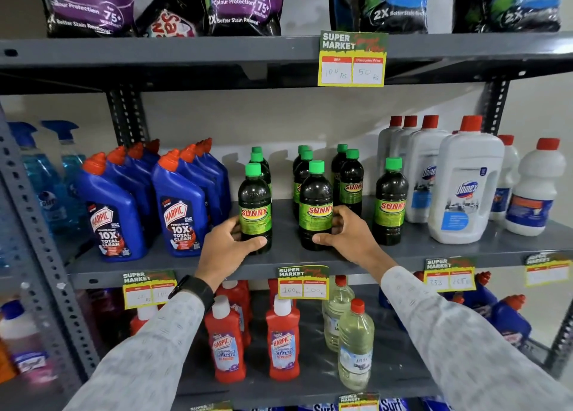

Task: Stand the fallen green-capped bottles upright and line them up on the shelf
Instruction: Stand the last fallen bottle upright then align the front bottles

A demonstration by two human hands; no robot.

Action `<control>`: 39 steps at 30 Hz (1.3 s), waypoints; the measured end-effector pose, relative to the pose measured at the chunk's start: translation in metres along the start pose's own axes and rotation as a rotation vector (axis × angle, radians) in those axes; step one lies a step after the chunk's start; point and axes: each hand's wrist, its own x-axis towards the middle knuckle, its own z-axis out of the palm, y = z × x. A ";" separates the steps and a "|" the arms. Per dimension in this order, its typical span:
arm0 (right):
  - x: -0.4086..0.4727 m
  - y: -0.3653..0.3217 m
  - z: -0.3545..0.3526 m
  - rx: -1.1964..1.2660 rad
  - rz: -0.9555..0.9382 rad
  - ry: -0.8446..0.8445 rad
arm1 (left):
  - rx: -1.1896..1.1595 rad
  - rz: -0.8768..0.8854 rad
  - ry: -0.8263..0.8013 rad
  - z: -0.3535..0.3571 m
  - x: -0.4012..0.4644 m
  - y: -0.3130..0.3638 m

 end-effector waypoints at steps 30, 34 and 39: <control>-0.009 0.063 -0.110 -0.023 0.100 0.185 | -0.063 -0.014 -0.004 0.106 -0.019 0.048; -0.009 0.059 -0.110 -0.012 0.082 0.207 | -0.047 0.026 0.034 0.110 -0.020 0.048; -0.014 0.050 -0.102 -0.008 0.034 0.181 | -0.028 0.052 0.065 0.112 -0.021 0.049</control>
